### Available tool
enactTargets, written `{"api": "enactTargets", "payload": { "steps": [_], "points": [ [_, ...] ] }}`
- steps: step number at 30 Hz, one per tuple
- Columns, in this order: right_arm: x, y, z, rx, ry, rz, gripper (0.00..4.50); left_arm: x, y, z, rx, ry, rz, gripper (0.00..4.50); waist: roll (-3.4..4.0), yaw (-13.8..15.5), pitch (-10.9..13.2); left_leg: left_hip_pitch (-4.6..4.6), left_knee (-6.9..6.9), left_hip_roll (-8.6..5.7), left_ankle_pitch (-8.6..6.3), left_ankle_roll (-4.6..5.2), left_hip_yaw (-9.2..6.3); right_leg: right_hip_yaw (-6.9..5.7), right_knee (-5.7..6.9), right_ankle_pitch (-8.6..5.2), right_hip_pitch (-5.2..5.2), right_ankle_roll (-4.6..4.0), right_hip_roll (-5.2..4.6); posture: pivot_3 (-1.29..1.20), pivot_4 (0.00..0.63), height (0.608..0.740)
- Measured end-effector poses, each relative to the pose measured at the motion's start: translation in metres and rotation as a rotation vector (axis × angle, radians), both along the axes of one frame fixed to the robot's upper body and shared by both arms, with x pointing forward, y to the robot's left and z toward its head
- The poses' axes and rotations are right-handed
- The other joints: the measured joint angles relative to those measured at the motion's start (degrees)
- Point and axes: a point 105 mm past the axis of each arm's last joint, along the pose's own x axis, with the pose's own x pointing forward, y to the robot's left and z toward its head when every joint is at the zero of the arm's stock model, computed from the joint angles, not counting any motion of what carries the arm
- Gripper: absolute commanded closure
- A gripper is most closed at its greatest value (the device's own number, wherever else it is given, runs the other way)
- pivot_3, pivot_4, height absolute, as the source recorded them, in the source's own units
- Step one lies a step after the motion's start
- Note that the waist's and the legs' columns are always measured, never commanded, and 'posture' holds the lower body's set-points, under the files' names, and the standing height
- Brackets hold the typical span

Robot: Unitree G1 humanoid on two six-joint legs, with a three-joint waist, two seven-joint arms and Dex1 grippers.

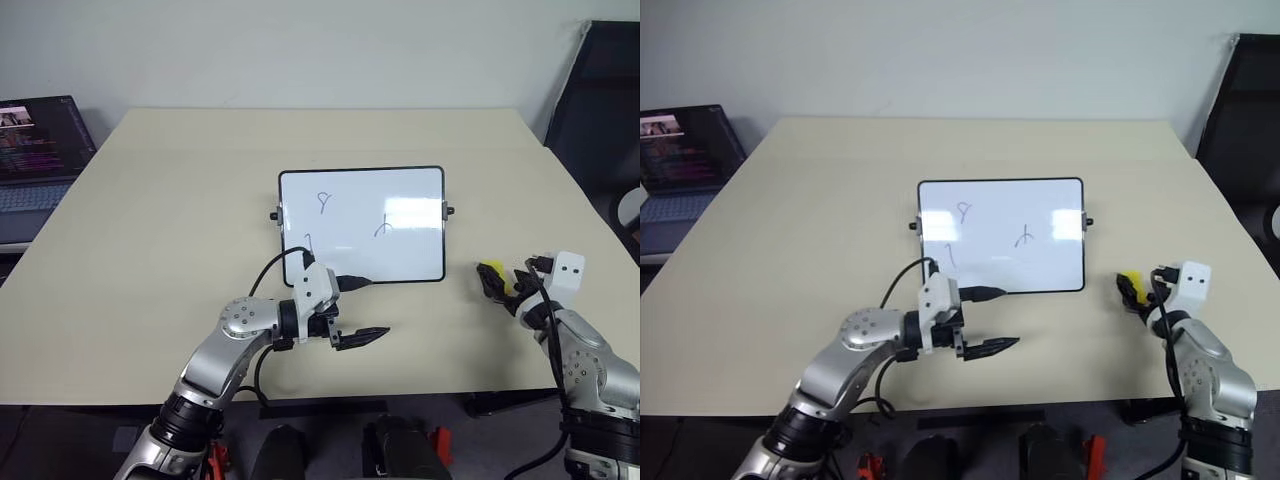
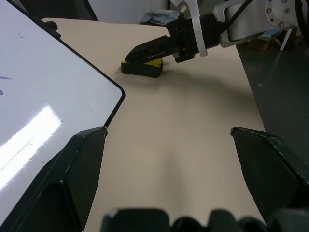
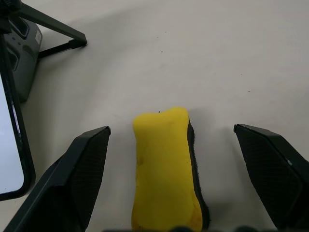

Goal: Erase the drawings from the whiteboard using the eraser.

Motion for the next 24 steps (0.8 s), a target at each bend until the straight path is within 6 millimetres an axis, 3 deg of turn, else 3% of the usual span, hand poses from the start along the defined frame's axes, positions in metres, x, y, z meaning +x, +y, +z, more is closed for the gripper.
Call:
{"api": "enactTargets", "payload": {
  "steps": [14,17,24],
  "points": [
    [0.000,0.003,-0.004,-0.003,0.024,0.011,0.01,0.003,0.004,-0.002,0.035,-0.017,0.014,0.00,0.01,0.02,0.00,0.00,0.00,0.01,0.00,0.00,-0.02,-0.01,0.01,0.00,0.00,0.00,0.00,0.00,0.150,0.740],
    [0.000,0.002,-0.006,-0.001,0.030,0.009,0.55,0.003,0.004,-0.002,0.040,-0.018,0.017,0.00,0.01,0.02,0.00,0.00,0.00,0.00,0.00,0.00,-0.01,-0.01,0.00,0.00,0.00,0.00,0.00,0.00,0.150,0.740],
    [0.000,0.001,-0.010,0.008,0.043,0.009,3.13,0.008,0.006,-0.003,0.052,-0.032,0.026,0.00,0.01,0.01,0.01,0.00,0.00,0.01,0.00,0.00,-0.02,-0.02,0.00,0.00,0.00,0.00,0.00,0.00,0.150,0.740]
  ]
}}
